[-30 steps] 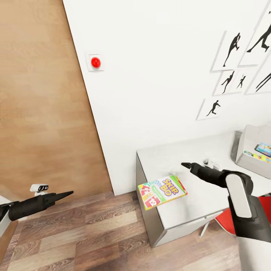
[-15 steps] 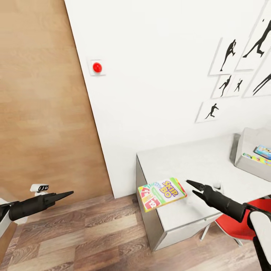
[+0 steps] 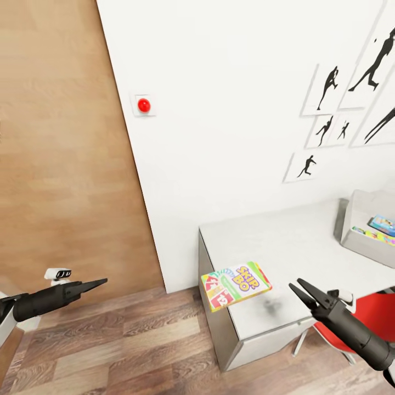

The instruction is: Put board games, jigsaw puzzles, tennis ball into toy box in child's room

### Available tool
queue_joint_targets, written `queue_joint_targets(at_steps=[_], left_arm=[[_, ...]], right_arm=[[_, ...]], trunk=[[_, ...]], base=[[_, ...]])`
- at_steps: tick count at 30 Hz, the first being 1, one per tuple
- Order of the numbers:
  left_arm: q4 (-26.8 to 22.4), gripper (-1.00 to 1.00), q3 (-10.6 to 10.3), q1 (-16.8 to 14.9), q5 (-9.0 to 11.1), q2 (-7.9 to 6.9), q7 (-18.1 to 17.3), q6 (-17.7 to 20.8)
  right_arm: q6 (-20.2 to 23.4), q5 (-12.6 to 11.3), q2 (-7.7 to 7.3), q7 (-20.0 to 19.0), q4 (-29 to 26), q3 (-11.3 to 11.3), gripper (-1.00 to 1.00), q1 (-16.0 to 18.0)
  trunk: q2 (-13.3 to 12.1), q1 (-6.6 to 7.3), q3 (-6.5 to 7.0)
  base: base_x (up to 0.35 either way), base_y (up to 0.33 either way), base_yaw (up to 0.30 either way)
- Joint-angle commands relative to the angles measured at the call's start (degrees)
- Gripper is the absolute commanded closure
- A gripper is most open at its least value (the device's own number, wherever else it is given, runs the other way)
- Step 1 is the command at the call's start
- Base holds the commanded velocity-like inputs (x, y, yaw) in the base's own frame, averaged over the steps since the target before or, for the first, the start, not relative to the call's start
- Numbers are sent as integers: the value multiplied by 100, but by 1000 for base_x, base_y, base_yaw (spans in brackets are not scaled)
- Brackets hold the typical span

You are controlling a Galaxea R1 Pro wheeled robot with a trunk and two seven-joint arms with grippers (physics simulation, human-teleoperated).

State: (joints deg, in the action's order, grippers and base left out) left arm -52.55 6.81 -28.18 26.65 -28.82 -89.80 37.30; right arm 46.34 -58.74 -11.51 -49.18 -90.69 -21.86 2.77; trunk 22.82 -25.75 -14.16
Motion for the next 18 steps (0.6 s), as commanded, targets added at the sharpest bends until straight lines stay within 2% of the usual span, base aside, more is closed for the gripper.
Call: queue_joint_targets(at_steps=[1,6,12,18], left_arm=[[-1,-100,-1,-4,1,-1,-20,62],[-1,-100,3,-4,-1,-1,-20,67],[-1,-100,4,-4,-5,4,-20,72],[-1,-100,4,-4,-9,10,-20,74]], right_arm=[[6,-11,-2,-63,-1,-5,-100,-12],[-68,18,3,-227,7,-4,-100,-54],[-123,244,2,-293,9,-20,-100,-58],[-173,377,-12,-726,-51,-163,-100,-78]], trunk=[[10,-4,-1],[10,-4,47],[10,-4,104],[251,-135,54]], base=[[0,0,0],[0,0,0],[0,0,0],[0,0,0]])
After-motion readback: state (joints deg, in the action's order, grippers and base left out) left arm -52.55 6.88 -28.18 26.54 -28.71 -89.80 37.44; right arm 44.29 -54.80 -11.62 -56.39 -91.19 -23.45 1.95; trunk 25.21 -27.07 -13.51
